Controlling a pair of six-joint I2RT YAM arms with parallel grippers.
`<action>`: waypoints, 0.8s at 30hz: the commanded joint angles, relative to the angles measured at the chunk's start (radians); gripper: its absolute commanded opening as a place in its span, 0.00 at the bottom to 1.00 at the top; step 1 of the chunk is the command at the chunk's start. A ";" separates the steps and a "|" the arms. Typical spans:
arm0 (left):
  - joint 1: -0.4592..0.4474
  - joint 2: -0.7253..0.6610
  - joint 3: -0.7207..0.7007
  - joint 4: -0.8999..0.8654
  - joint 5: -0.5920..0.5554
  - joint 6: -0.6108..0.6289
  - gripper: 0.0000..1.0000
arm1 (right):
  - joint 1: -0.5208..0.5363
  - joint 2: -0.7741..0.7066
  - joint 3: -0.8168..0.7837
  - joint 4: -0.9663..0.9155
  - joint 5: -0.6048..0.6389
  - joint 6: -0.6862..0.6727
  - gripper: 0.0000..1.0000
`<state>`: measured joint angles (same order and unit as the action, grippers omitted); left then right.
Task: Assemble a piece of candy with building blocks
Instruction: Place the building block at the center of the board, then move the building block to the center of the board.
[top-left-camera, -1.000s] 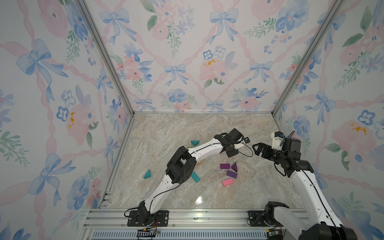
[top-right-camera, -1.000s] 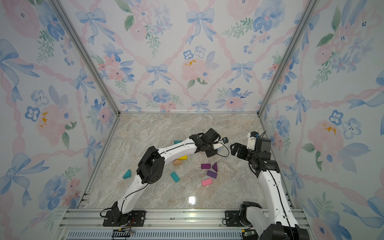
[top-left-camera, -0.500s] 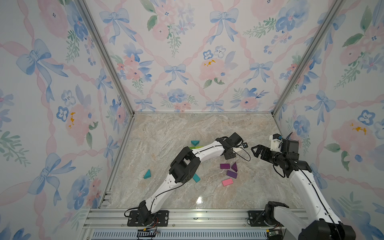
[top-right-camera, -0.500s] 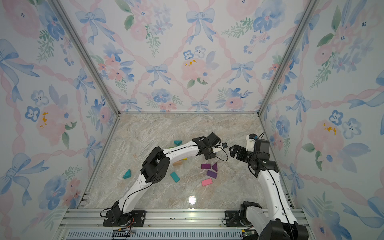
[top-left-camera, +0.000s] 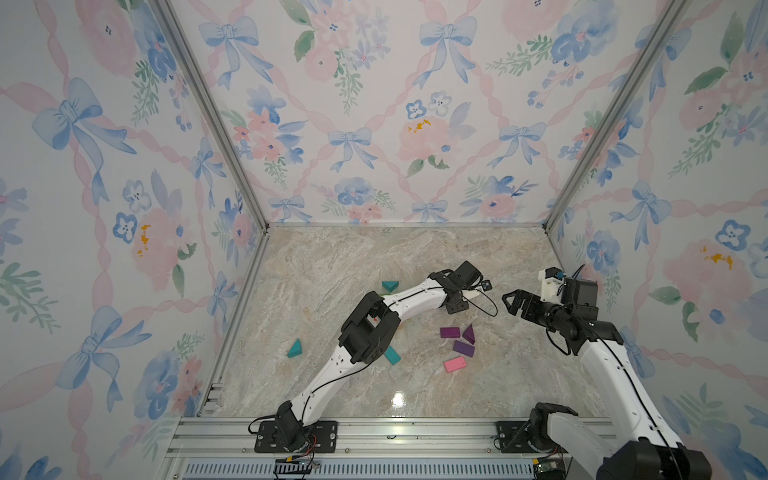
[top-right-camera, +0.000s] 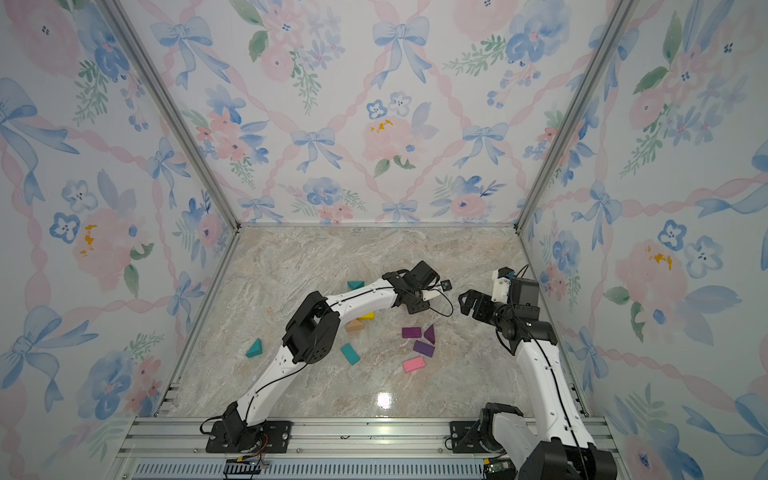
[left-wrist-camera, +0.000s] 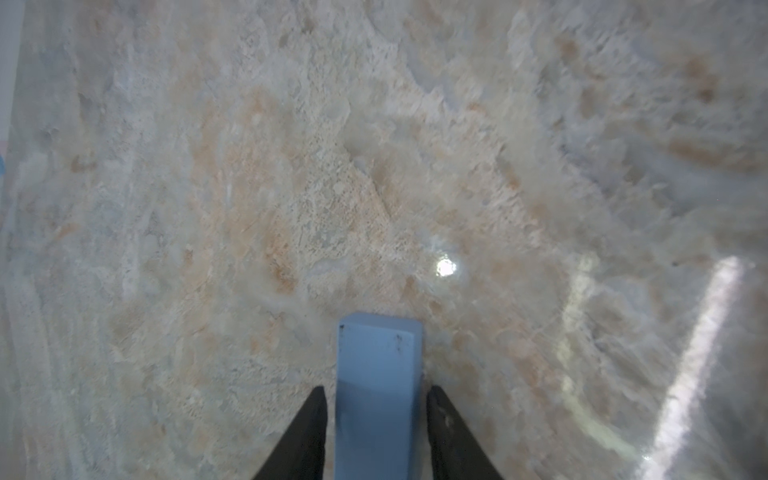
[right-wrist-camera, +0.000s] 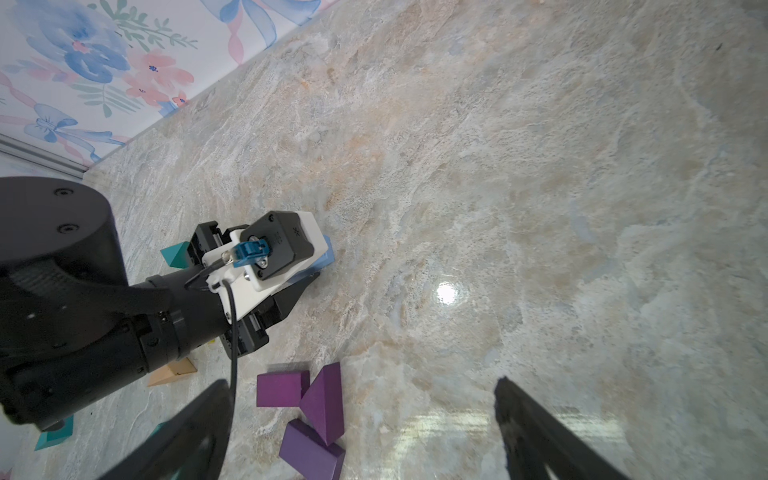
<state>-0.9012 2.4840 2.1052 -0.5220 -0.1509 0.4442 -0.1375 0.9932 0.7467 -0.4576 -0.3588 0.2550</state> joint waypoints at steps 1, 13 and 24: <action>0.002 0.020 0.039 -0.015 0.002 -0.009 0.44 | -0.007 -0.015 0.015 -0.039 0.014 -0.026 0.99; 0.041 -0.319 -0.114 -0.003 0.214 -0.320 0.77 | 0.130 -0.055 0.070 -0.137 0.122 -0.135 0.99; 0.190 -0.921 -0.852 0.051 0.215 -0.631 0.98 | 0.584 0.324 0.265 -0.164 0.251 -0.361 0.99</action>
<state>-0.7254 1.6272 1.3823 -0.4595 0.0277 -0.0727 0.3885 1.2598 0.9539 -0.5877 -0.1398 -0.0078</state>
